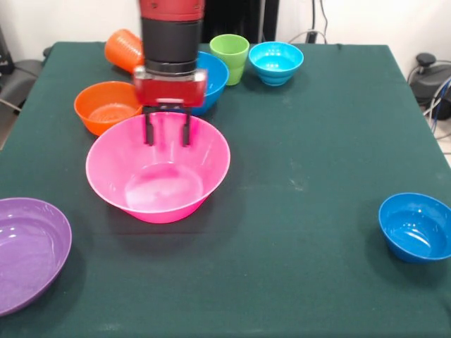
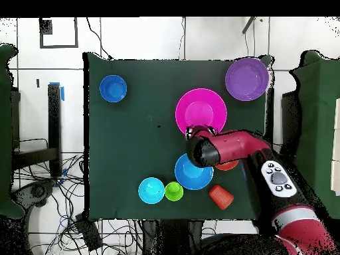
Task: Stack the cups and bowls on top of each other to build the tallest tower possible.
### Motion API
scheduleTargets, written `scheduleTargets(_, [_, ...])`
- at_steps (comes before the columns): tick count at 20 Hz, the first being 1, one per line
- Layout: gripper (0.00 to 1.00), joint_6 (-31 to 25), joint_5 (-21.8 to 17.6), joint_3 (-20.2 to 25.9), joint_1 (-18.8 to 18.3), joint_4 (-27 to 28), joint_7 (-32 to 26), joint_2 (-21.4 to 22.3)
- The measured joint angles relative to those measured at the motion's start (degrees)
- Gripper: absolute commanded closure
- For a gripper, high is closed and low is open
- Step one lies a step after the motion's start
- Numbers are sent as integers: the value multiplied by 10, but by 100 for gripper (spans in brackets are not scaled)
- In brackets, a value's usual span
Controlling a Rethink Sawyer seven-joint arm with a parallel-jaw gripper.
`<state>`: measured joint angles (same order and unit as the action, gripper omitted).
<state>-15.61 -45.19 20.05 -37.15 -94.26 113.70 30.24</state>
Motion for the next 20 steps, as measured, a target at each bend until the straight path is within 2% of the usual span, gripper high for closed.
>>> scheduleTargets(5, [0,1,-3,17,-65,17,0,-49])
scheduleTargets(7, [0,3,-9,15,-70,25,0,-63])
scheduleTargets(9, [0,23,-19,-3,-55,37,0,-72])
scheduleTargets(10, [0,34,-20,-15,-42,42,0,-71])
scheduleTargets(12, [0,69,-22,-65,10,58,2,-73])
scheduleTargets(13, [0,77,-23,-76,22,61,2,-74])
scheduleTargets(14, [0,109,-18,-125,72,76,7,-80])
scheduleTargets(15, [0,122,-15,-144,91,81,10,-84])
scheduleTargets(16, [0,152,-2,-188,136,92,16,-94])
scheduleTargets(18, [0,178,12,-221,171,99,22,-104])
scheduleTargets(20, [0,223,40,-266,223,107,31,-122])
